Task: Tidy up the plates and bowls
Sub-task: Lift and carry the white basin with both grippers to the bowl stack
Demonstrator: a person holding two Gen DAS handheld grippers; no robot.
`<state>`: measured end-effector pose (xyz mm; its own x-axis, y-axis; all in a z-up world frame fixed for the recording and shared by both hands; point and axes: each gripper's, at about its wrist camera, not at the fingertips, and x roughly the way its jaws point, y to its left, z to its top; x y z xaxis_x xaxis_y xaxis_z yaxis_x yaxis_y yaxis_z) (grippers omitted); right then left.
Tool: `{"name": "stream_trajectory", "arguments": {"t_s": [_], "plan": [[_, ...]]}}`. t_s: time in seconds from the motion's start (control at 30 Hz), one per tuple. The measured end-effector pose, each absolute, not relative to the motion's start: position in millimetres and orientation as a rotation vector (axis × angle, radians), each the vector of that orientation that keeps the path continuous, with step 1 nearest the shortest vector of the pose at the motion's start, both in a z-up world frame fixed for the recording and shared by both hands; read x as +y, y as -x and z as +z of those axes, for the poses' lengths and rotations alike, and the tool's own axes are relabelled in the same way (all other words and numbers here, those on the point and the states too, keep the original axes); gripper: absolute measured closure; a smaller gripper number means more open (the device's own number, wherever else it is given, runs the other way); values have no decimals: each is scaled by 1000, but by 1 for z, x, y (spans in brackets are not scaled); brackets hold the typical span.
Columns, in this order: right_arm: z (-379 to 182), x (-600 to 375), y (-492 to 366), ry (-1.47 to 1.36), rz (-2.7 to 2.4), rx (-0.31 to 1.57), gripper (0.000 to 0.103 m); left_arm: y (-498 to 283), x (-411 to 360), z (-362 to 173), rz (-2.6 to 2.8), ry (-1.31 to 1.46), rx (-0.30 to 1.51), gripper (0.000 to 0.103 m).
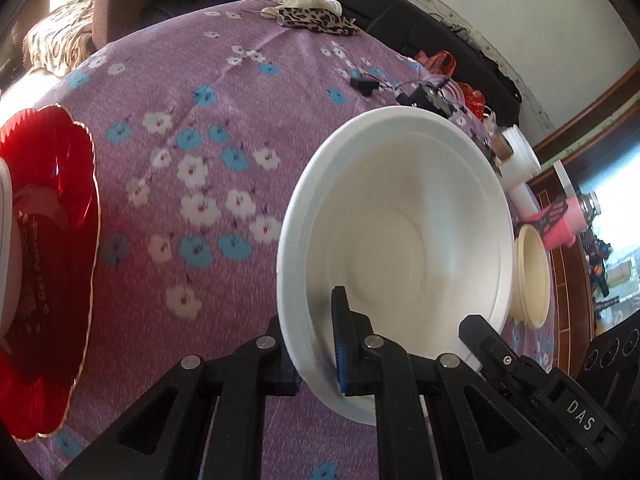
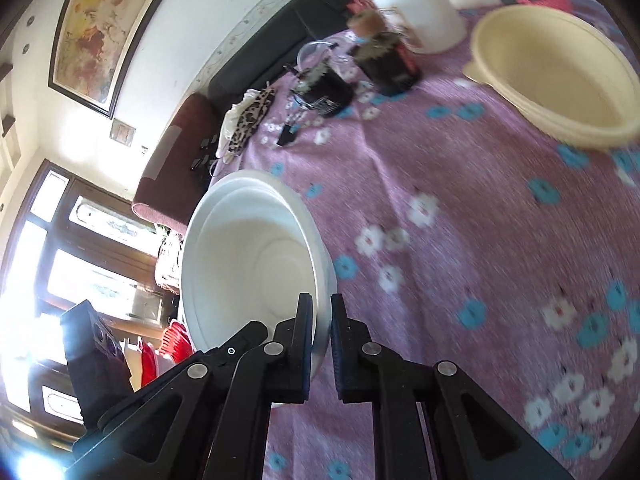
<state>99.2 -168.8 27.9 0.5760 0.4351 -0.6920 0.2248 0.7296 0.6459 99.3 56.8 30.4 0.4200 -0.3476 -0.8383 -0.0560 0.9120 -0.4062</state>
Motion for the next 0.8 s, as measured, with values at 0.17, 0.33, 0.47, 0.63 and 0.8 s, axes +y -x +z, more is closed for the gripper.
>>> {"name": "stream_trajectory", "arguments": {"t_s": [0.17,0.33,0.47,0.63,0.8], "plan": [[28,-166,-72,-737,140,963,93,-74,58,30,-223,374,1123,92],[29,-162,-45,-732,162,960,93,-47,66,34,-269,370,1108,92],[21,-164,-26,-795,209,998,93,-29,73,39,-289,342,1068,92],[10,-170,-7,-860,224,1033,93,-14,85,43,-297,335,1023,92],[10,-167,5,-872,228,1030,93,2,90,50,-300,311,984,92]]}}
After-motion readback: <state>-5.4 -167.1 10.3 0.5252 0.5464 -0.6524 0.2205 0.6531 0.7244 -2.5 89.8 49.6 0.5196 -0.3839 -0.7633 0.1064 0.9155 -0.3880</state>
